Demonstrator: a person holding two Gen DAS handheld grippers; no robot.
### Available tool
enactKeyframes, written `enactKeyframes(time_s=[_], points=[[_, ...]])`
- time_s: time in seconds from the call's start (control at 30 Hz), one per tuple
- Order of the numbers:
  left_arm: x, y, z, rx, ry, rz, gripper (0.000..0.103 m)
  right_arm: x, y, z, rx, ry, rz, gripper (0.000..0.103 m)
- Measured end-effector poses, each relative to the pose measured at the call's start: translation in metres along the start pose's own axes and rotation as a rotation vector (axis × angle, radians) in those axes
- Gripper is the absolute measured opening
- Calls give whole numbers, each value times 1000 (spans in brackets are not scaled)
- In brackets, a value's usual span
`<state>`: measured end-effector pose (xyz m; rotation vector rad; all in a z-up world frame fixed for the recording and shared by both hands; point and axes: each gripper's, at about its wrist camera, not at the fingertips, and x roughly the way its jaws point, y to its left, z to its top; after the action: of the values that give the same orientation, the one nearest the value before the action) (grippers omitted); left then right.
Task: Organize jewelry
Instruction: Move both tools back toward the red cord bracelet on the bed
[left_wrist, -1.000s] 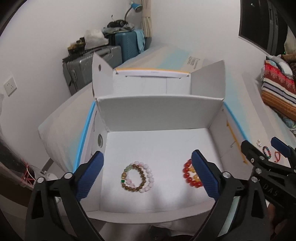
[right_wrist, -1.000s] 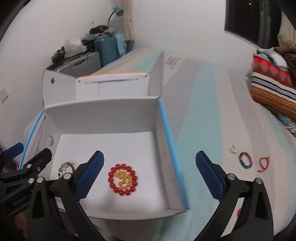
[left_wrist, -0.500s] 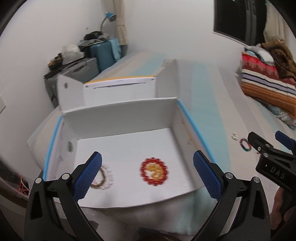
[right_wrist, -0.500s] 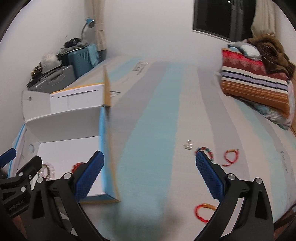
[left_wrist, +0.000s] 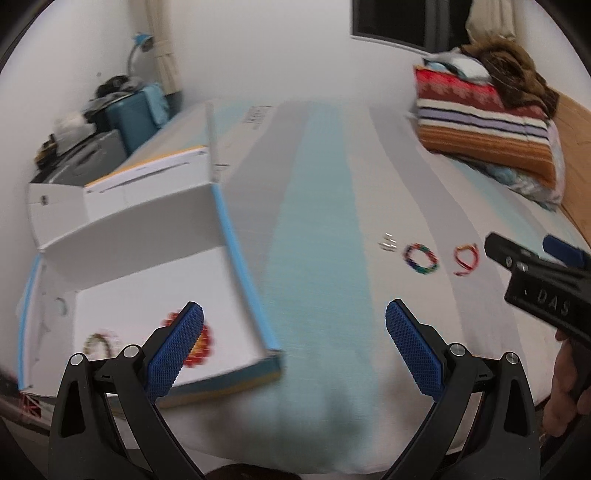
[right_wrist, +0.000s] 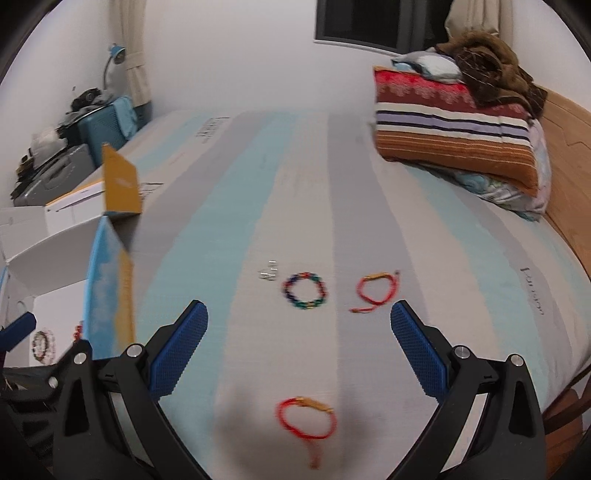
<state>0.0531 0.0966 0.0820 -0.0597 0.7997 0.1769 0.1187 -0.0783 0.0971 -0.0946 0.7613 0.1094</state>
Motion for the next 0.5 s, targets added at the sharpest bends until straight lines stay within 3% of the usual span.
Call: enactKeyframes(time_s=[0.5], points=[[64,-90,-33,85,100,-111,97,86,-80,-10,72,102,-52,95]])
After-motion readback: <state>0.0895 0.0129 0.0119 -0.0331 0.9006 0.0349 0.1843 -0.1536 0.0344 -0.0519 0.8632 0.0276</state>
